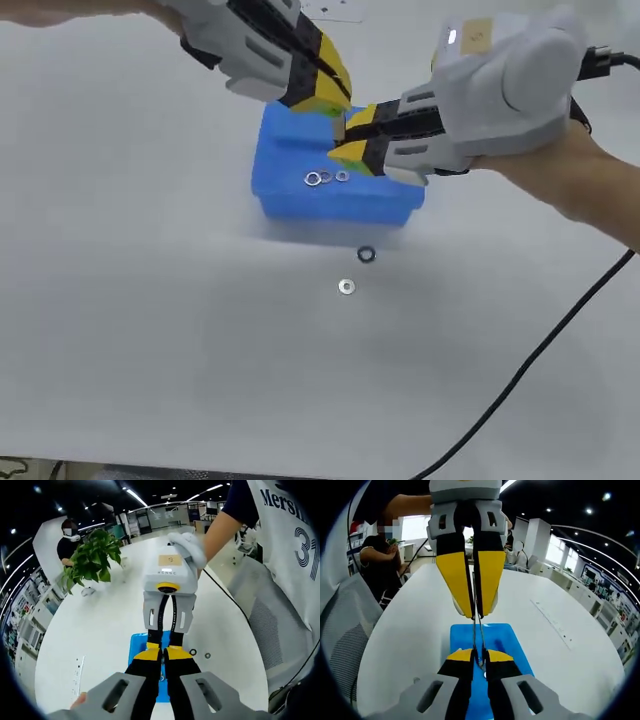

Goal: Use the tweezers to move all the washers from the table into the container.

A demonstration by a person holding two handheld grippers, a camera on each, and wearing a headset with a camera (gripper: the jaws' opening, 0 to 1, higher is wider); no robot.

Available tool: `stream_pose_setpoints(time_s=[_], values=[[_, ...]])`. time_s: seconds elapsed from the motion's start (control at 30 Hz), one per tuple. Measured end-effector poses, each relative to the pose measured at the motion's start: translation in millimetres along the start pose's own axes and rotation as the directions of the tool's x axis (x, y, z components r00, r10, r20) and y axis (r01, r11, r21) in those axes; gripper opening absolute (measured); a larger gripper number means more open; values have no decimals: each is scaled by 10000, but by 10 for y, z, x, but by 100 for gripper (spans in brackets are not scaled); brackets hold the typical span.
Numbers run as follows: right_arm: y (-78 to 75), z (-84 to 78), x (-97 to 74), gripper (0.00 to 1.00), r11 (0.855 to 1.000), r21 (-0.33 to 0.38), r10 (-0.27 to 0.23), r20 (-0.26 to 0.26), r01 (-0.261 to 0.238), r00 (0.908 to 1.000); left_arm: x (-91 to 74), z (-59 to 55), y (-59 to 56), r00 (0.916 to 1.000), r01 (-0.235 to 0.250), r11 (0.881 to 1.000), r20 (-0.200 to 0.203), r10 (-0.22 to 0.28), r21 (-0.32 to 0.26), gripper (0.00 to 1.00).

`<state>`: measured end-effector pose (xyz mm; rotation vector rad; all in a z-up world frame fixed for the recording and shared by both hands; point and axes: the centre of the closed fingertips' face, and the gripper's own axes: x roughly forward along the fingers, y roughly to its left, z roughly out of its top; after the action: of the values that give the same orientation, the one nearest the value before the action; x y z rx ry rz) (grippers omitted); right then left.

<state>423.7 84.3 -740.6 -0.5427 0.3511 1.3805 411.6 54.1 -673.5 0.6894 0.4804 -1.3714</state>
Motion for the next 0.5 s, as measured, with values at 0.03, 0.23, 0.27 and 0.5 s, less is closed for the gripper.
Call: stream_pose_setpoints(time_s=[0.03,0.23,0.27,0.5], values=[[-1,-25,13,10,10000,27,48,-13,-48,10000,22,-17,11,10000,-10,10000,29,10,-8,6],[-21,-214,123,10,9993,236,281,-217,-276,9994,167,-154,32,9999,99,9996,-41,-100,-264,6],[-19,-243,141,10,9993,219,314,-279,-308,9991,185,-172,30,9999,155,9993,-41,-156,-351,6],[-49,-335,199,10,9981,454,425,-306,-410,9986,265,-249,66,9998,183,9987,-42,-185,-478,6]])
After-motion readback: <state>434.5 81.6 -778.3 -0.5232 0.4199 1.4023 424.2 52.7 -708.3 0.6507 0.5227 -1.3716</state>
